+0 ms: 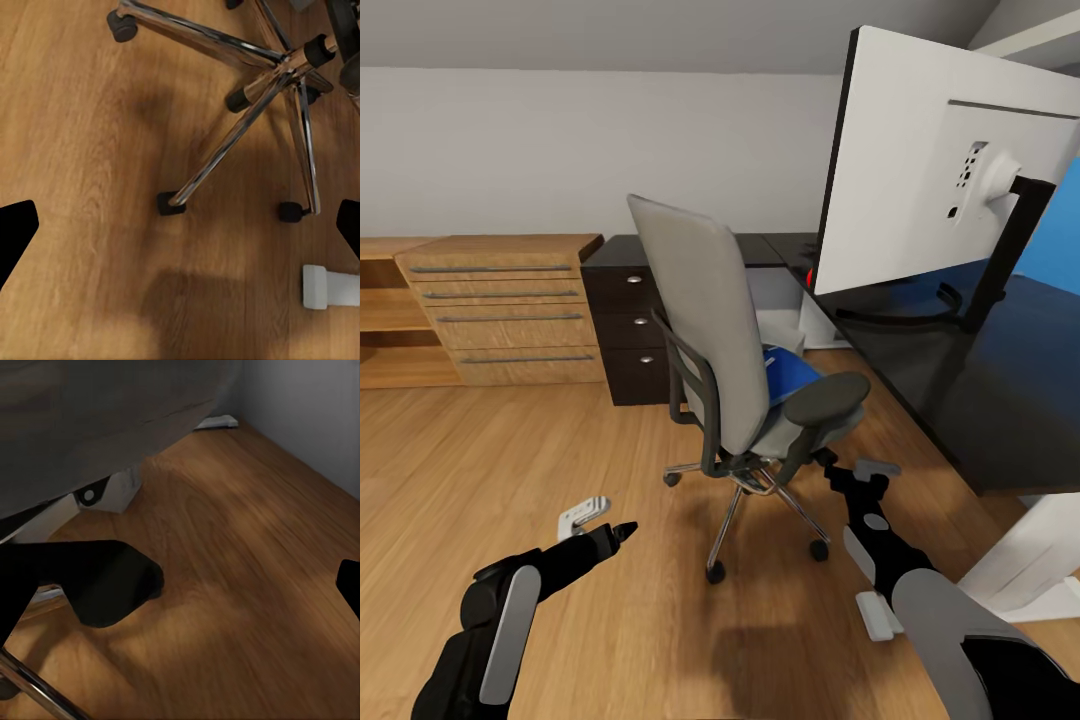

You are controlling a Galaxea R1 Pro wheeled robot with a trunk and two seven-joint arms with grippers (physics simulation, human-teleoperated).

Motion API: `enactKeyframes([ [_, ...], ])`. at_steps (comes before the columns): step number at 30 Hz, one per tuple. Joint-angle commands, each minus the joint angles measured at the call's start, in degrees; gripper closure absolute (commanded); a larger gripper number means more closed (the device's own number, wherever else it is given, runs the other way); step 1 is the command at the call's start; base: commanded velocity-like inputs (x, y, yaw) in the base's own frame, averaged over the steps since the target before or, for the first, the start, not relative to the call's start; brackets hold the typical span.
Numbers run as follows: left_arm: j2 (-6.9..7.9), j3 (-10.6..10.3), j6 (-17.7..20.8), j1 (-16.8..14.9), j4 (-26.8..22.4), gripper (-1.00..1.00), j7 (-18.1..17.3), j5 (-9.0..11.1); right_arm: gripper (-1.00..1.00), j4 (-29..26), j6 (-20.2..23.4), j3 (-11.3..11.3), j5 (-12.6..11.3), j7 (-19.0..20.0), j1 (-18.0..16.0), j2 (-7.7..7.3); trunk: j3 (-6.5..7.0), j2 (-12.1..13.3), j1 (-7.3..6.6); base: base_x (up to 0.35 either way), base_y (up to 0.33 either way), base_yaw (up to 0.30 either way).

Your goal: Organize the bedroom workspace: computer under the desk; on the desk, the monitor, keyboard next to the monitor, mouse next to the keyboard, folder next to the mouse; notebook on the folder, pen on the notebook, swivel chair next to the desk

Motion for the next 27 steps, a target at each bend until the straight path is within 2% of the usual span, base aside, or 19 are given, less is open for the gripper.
enactKeyframes([
  [1,-0.06,0.26,0.32,-0.04,-0.04,-1.00,0.05,0.26,-1.00,0.06,-0.41,0.07,-0.15,0.06,-0.04,0.05,-0.05,-0.02,-0.01,0.001,0.000,0.000],
  [4,-0.07,0.38,0.32,-0.04,-0.04,-1.00,0.05,0.26,-1.00,0.06,-0.52,0.48,-0.17,0.03,-0.04,0.21,-0.05,-0.02,-0.01,0.000,0.000,0.000],
  [6,-0.07,0.44,0.32,-0.04,-0.04,-1.00,0.05,0.26,-1.00,-0.01,-0.93,0.66,-0.12,-0.01,-0.04,1.52,-0.05,-0.02,-0.01,0.000,0.000,0.000],
  [10,-0.07,0.46,0.32,-0.04,-0.04,-1.00,0.05,0.26,-1.00,0.05,-3.32,0.72,-0.09,-0.31,-0.04,2.48,-0.05,-0.02,-0.01,0.000,0.000,0.109],
  [27,-0.07,0.46,0.40,-0.04,-0.04,-1.00,0.21,0.17,-1.00,0.21,-3.69,0.64,-0.17,-0.36,-0.04,2.58,-0.05,-0.02,-0.01,0.000,0.001,0.272],
])
